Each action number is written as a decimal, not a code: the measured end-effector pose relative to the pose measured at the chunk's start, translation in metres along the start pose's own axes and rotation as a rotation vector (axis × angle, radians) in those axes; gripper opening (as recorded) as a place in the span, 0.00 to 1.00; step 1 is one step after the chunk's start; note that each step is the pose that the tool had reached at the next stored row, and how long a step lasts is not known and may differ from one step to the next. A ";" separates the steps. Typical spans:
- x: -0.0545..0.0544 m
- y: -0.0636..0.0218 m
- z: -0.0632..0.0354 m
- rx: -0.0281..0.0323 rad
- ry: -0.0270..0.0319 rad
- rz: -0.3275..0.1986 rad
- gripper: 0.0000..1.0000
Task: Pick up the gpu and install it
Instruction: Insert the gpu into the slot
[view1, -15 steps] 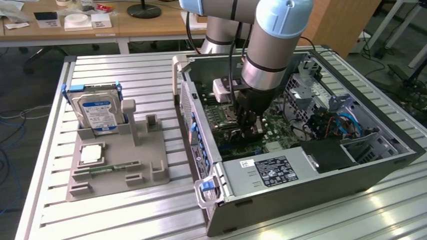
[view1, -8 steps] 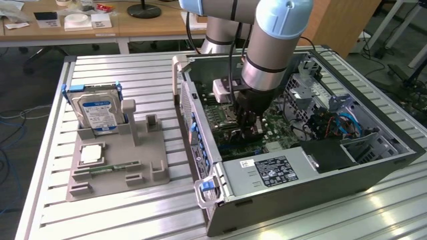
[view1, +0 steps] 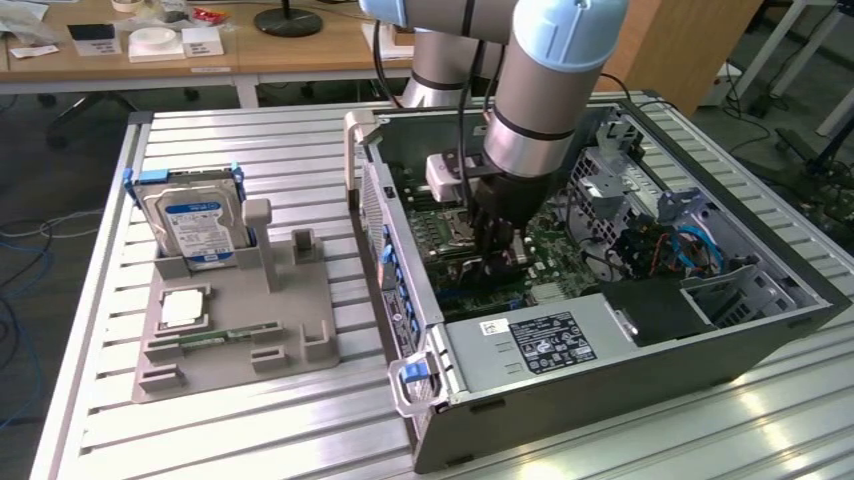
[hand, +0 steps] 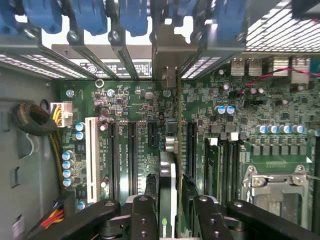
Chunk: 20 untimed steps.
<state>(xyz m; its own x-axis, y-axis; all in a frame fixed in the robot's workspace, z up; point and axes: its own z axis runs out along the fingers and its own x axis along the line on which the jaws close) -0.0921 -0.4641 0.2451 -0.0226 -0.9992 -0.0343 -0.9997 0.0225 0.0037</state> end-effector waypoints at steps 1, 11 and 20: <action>0.000 0.0000 -0.0037 0.0000 -0.0001 0.000 0.34; -0.001 0.0001 -0.0104 0.0001 -0.0002 0.000 0.34; 0.000 0.0001 -0.0105 0.0000 -0.0001 0.000 0.27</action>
<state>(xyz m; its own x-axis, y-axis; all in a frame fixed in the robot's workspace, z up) -0.0921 -0.4639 0.2556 -0.0227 -0.9992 -0.0343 -0.9997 0.0225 0.0037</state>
